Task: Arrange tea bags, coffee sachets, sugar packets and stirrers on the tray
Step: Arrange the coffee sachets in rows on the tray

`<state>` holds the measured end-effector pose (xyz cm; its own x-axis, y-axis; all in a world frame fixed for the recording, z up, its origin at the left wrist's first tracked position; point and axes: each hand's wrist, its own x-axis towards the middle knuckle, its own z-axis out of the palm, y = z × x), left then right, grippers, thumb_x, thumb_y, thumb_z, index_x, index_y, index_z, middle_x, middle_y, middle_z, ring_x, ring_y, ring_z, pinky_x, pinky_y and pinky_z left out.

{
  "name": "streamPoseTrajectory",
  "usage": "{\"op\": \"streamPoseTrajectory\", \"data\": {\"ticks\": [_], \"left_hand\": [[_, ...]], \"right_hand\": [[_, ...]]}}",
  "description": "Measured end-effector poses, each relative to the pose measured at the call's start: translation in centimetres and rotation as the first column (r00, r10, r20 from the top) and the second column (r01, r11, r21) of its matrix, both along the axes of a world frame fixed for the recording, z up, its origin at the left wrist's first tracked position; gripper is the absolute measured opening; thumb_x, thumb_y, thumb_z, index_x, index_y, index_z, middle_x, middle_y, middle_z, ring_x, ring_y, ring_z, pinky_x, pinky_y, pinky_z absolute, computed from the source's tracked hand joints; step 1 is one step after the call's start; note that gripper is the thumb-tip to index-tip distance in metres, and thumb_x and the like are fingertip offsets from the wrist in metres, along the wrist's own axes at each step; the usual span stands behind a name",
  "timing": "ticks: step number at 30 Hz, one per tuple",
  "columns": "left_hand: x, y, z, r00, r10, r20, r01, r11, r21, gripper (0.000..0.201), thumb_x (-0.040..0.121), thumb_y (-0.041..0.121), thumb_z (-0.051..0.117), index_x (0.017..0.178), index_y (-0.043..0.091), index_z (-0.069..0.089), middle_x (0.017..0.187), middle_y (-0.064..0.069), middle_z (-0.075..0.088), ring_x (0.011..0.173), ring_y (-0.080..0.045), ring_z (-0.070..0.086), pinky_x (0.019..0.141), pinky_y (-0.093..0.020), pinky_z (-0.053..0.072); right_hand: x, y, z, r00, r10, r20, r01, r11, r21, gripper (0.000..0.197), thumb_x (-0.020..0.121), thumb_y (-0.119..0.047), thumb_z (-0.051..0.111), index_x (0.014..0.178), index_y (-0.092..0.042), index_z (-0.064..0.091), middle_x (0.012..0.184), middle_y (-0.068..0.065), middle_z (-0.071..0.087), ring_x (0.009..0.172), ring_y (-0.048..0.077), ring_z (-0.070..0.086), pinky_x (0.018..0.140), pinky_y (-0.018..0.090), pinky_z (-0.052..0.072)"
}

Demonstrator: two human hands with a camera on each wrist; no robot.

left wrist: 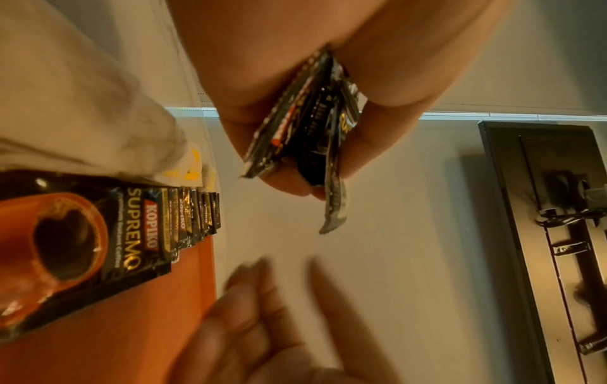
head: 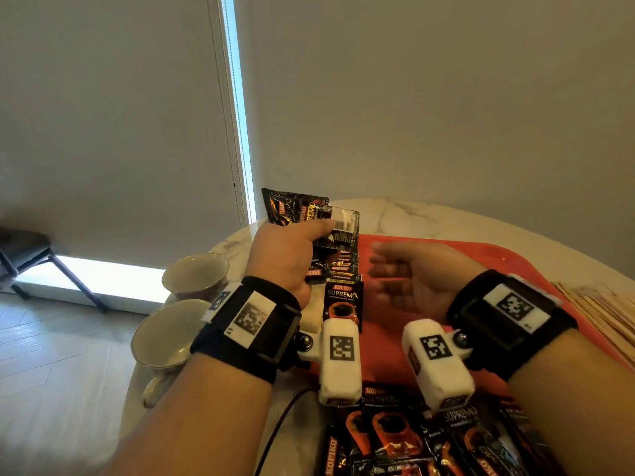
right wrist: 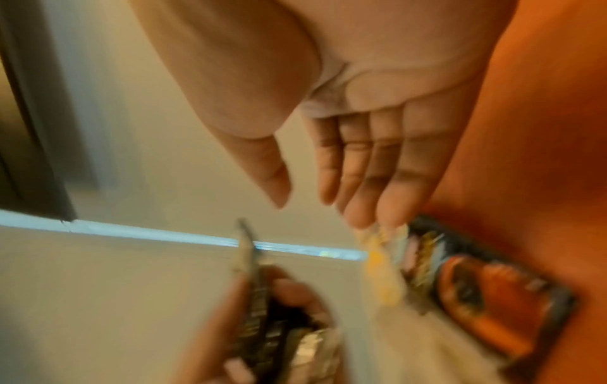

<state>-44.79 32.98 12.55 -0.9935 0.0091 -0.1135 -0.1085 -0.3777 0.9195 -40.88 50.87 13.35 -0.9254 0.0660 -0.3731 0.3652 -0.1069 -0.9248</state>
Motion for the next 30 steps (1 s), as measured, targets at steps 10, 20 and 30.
{"op": "streamPoseTrajectory", "data": {"ticks": [10, 20, 30], "left_hand": [[0.7, 0.8, 0.3, 0.99, -0.14, 0.017, 0.138, 0.988, 0.067, 0.053, 0.076, 0.027, 0.084, 0.122, 0.005, 0.072, 0.111, -0.019, 0.078, 0.103, -0.04, 0.076, 0.1, -0.063, 0.055], [0.7, 0.4, 0.6, 0.996, -0.029, 0.08, 0.022, 0.996, 0.083, 0.024, 0.101, 0.025, 0.067, 0.117, 0.007, 0.066, 0.087, -0.018, 0.077, 0.062, -0.024, 0.072, 0.052, -0.032, 0.057], [1.5, 1.1, 0.8, 0.986, -0.158, -0.058, 0.161, 0.986, 0.035, 0.055, 0.078, 0.04, 0.083, 0.121, 0.006, 0.074, 0.106, -0.016, 0.079, 0.087, -0.031, 0.077, 0.075, -0.042, 0.06]], "right_hand": [[0.6, 0.1, 0.9, 0.961, 0.004, -0.275, -0.05, 0.986, -0.158, 0.019, 0.074, -0.006, 0.076, 0.087, -0.009, 0.061, 0.067, 0.006, 0.066, 0.057, 0.015, 0.062, 0.055, 0.026, 0.057], [0.4, 1.4, 3.4, 0.758, -0.198, -0.622, 0.202, 0.977, -0.065, 0.024, 0.082, 0.005, 0.074, 0.074, -0.014, 0.063, 0.075, 0.002, 0.066, 0.057, 0.007, 0.06, 0.058, 0.029, 0.054], [1.7, -0.1, 3.3, 0.756, 0.243, -0.607, 0.071, 0.893, 0.445, 0.007, 0.079, -0.005, 0.083, 0.082, -0.009, 0.079, 0.069, -0.006, 0.074, 0.065, 0.0, 0.065, 0.062, 0.011, 0.048]]}}
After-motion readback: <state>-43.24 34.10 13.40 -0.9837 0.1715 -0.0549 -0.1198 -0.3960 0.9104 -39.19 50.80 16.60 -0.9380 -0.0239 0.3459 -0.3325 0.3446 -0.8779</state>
